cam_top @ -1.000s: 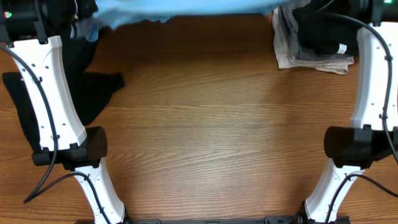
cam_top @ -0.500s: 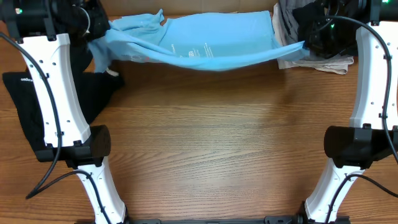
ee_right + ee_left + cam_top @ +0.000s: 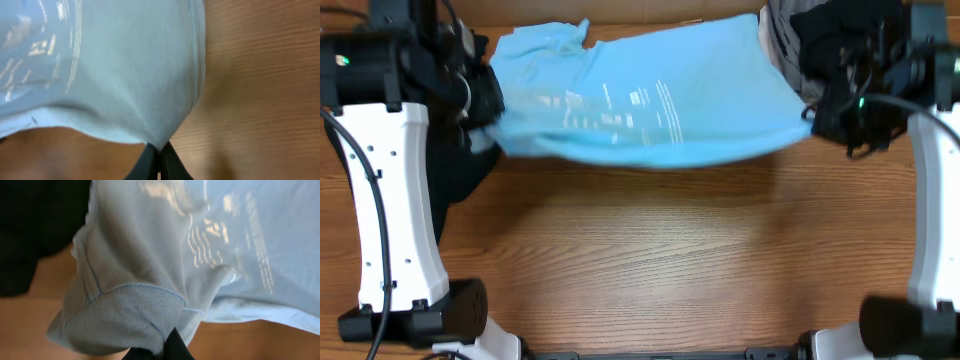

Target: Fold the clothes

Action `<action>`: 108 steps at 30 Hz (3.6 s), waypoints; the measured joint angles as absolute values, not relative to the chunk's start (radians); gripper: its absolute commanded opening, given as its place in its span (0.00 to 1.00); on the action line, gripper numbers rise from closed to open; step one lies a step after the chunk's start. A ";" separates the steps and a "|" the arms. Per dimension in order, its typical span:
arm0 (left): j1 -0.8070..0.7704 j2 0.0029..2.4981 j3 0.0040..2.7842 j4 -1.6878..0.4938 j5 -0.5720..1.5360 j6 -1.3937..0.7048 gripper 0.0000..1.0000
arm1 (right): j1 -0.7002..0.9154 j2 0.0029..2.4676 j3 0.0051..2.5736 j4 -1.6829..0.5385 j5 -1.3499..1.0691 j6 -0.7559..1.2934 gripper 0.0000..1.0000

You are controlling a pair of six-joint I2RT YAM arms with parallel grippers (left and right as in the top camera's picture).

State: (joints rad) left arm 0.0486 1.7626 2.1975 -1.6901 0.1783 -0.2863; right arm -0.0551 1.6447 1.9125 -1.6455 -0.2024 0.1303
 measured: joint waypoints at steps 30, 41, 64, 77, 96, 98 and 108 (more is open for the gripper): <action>0.045 1.145 1.163 -1.374 0.037 -0.523 0.04 | -0.057 1.194 1.198 -1.466 -0.167 0.284 0.04; 0.045 1.339 1.163 -1.081 0.025 -0.525 0.04 | -0.057 1.398 1.198 -1.211 -0.158 0.287 0.04; 0.045 1.535 1.163 -0.815 -0.031 -0.525 0.12 | -0.056 1.696 1.197 -0.822 -0.156 0.204 0.04; 0.045 1.642 1.168 -0.794 -0.043 -0.489 0.70 | -0.057 1.756 1.209 -0.825 -0.153 0.157 0.55; -0.006 1.687 1.915 -1.147 0.060 -0.237 0.96 | 0.035 1.764 1.872 -1.283 -0.255 0.010 0.74; -0.006 1.726 1.976 -1.147 0.060 -0.221 0.96 | 0.040 1.764 1.887 -1.287 -0.255 0.007 0.74; -0.006 2.113 2.120 -1.011 0.071 -0.183 0.97 | 0.063 1.768 1.887 -1.354 -0.254 0.000 0.80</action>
